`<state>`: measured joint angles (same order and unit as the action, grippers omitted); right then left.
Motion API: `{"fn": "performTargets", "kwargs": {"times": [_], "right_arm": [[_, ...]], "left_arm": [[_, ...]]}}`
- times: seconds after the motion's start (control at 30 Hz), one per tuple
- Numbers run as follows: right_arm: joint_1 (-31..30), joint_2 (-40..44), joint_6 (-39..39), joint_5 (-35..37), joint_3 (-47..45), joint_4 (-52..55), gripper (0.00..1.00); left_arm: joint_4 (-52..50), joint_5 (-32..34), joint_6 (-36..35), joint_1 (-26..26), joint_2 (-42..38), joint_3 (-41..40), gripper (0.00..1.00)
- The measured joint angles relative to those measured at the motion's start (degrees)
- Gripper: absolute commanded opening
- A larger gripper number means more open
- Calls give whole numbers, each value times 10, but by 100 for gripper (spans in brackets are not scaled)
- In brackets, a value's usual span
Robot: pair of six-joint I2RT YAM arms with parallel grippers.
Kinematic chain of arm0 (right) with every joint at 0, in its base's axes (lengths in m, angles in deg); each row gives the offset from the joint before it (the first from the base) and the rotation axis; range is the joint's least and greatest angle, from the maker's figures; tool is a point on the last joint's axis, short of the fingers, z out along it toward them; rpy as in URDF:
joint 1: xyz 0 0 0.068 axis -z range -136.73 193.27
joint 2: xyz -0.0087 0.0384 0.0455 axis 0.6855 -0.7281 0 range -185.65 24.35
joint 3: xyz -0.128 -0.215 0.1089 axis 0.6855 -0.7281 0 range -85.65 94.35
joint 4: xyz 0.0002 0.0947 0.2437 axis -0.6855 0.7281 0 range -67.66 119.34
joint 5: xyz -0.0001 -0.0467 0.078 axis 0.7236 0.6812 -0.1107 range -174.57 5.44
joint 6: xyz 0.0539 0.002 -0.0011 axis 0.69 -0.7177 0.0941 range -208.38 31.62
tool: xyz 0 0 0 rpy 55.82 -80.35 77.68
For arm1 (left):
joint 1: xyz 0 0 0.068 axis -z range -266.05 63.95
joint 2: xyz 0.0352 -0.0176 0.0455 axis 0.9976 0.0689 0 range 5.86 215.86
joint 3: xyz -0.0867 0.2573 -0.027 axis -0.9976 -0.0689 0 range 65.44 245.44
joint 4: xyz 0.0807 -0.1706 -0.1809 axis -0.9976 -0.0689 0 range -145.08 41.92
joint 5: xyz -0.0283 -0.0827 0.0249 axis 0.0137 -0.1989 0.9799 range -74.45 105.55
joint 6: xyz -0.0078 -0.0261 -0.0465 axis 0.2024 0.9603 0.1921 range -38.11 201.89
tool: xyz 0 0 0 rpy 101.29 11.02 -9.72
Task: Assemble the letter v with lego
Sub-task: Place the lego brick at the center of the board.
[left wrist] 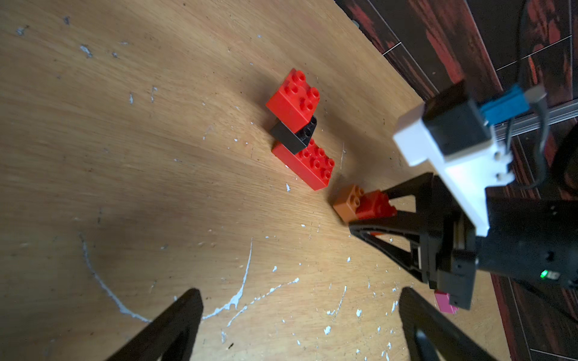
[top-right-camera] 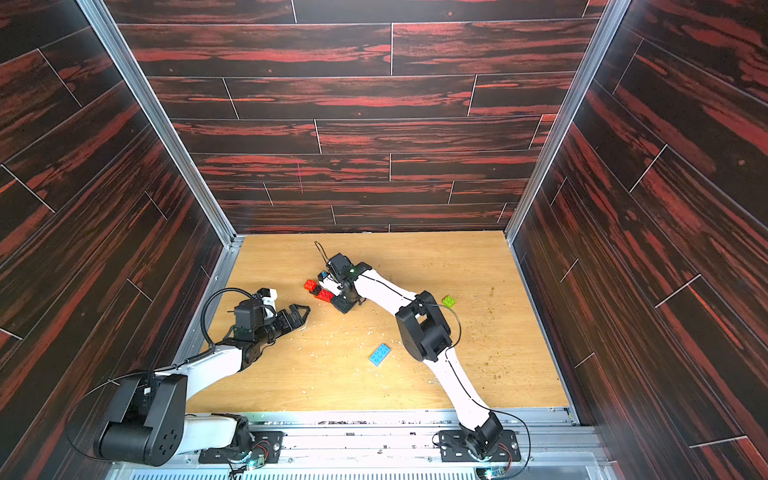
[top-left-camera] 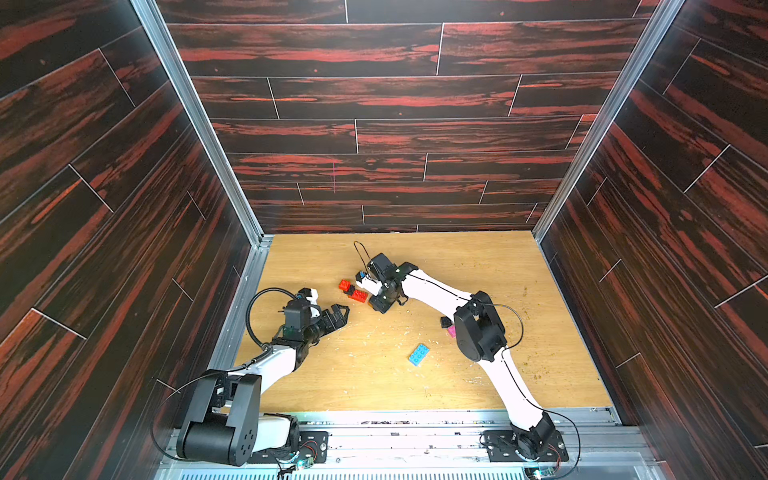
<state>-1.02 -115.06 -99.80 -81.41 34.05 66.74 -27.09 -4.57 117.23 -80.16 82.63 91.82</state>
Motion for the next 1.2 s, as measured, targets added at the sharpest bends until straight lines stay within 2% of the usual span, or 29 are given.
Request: {"fn": "performTargets", "kwargs": {"times": [0.23, 0.57, 1.0, 1.2], "right_arm": [[0, 37, 15, -2, -72, -15, 24], [-1, 37, 35, -7, -75, -38, 36], [-1, 36, 46, -10, -87, -67, 39], [-1, 36, 54, -6, -96, -90, 47]], "left_arm": [[-3, 0, 0, 0, -6, 0, 100], [-4, 0, 0, 0, -17, 0, 100], [-14, 0, 0, 0, -19, 0, 100], [-17, 0, 0, 0, -20, 0, 100]]}}
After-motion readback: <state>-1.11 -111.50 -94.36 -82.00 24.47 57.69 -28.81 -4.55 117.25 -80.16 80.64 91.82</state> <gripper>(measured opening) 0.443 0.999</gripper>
